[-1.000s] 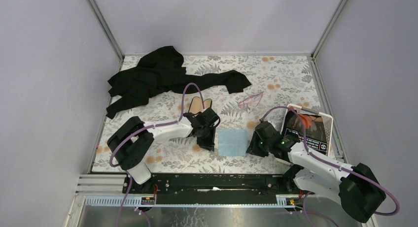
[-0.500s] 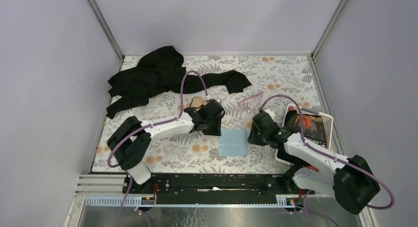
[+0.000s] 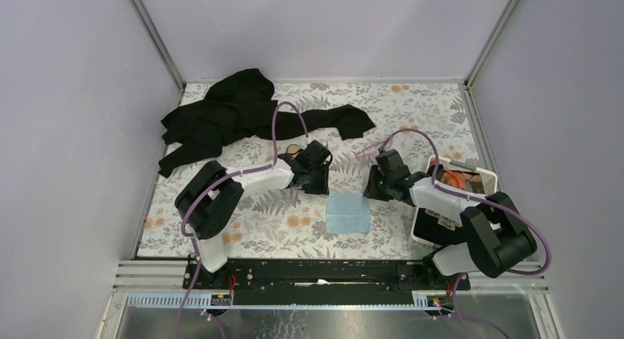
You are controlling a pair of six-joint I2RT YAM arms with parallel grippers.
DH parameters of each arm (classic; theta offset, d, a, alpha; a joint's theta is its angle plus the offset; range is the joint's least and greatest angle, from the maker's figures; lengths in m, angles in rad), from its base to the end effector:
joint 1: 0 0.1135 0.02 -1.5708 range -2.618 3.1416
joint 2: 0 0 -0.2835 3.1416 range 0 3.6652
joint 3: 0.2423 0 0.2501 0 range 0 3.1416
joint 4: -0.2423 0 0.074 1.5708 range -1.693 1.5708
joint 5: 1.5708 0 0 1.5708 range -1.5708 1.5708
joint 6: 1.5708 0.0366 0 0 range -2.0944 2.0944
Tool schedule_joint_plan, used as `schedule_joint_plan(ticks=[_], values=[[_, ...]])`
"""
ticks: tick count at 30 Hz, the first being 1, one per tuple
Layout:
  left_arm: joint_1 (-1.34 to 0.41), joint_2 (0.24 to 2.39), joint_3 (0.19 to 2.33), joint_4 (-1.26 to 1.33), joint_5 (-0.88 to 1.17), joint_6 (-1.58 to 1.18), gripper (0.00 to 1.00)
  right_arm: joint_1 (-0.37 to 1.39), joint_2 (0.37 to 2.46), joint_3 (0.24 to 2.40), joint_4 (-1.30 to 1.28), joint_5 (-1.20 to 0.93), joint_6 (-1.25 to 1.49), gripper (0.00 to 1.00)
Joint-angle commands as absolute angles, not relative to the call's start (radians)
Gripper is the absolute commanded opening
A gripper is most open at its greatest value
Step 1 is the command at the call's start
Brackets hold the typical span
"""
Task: Organize the sunglasses
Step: Fold the glasses cleaning cloth at the center of the board.
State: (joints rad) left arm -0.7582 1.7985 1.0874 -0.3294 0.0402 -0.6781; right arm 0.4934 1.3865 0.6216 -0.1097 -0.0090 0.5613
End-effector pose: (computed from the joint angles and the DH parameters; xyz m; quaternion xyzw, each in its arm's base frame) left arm 0.2626 -0.2507 0.1813 0.0439 0.9639 -0.1870 0.1845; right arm 0.2250 0.1214 0.1825 0.0304 0.9395 0.1753 0.2926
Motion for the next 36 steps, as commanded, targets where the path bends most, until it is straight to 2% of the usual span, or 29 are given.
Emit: schedule_joint_plan(ticks=[1,6,10,16,23,25,36], values=[[-0.759,1.829,1.079,-0.250,0.104,-0.652,0.37,0.470,1.444,0.647,-0.030,-0.061,0.519,0.33],[-0.761,1.858,1.079,-0.247,0.126,-0.649,0.42,0.464,1.483,0.623,0.016,-0.067,0.522,0.33],[-0.761,1.867,1.073,-0.242,0.127,-0.649,0.40,0.463,1.490,0.616,0.030,-0.078,0.525,0.27],[-0.759,1.870,1.067,-0.236,0.127,-0.656,0.19,0.462,1.465,0.611,0.014,-0.067,0.522,0.17],[-0.759,1.870,1.069,-0.232,0.130,-0.657,0.00,0.464,1.453,0.618,0.006,-0.051,0.513,0.04],[-0.759,1.868,1.068,-0.231,0.130,-0.656,0.00,0.463,1.452,0.618,0.006,-0.048,0.513,0.00],[-0.759,1.805,1.072,-0.219,0.140,-0.631,0.00,0.464,1.376,0.606,-0.036,-0.060,0.500,0.00]])
